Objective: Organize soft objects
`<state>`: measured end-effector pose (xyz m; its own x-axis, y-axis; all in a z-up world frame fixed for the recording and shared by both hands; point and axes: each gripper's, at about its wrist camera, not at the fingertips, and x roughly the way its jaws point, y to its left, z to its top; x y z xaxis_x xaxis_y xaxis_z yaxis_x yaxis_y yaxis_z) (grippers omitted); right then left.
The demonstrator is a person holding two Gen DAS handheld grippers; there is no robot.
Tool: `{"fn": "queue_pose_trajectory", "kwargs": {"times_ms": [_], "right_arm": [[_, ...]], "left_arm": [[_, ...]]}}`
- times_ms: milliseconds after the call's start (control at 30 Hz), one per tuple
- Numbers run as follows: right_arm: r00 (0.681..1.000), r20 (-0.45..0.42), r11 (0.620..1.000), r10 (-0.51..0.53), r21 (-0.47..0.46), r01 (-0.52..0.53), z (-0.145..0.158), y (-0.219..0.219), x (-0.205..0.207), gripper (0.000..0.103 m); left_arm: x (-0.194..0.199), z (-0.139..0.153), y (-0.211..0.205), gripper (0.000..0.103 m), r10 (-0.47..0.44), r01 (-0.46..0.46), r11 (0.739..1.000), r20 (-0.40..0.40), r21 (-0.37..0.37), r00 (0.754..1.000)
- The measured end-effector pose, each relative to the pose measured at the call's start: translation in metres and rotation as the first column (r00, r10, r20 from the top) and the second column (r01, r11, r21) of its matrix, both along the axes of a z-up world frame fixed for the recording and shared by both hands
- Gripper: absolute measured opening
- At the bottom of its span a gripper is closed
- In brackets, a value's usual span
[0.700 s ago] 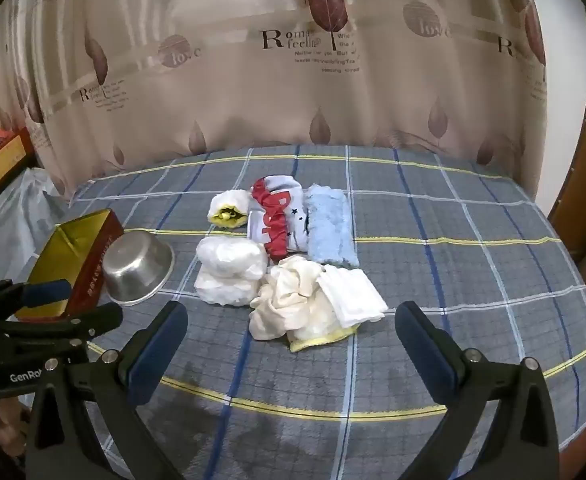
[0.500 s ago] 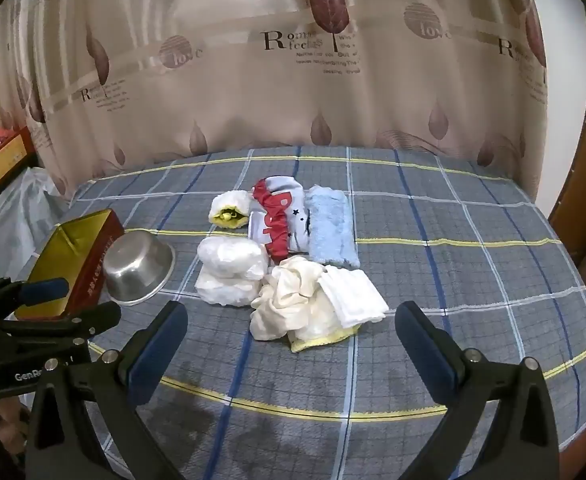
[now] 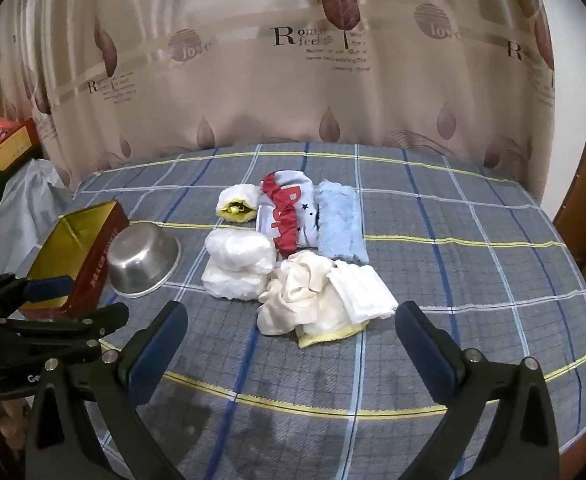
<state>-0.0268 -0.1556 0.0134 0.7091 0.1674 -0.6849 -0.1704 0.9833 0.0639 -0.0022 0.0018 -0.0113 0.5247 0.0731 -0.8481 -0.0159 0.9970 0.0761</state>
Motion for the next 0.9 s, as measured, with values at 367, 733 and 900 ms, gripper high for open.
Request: {"fn": "queue_pose_trajectory", "kwargs": {"times_ms": [367, 733, 900], "right_arm": [[1.0, -0.003, 1.0, 0.001, 0.002, -0.001, -0.003, 0.0003, 0.0003, 0.103], [1.0, -0.012, 1.0, 0.003, 0.004, -0.003, -0.0059, 0.001, 0.0004, 0.103], [1.0, -0.015, 1.0, 0.001, 0.005, 0.0, -0.0061, 0.0004, 0.0006, 0.103]], "left_arm": [[0.001, -0.0015, -0.0013, 0.078, -0.006, 0.006, 1.0, -0.006, -0.005, 1.0], [0.0017, -0.0043, -0.0014, 0.078, -0.009, 0.009, 1.0, -0.02, -0.008, 1.0], [0.0017, -0.0043, -0.0009, 0.078, -0.008, 0.008, 1.0, -0.02, -0.012, 1.0]]}}
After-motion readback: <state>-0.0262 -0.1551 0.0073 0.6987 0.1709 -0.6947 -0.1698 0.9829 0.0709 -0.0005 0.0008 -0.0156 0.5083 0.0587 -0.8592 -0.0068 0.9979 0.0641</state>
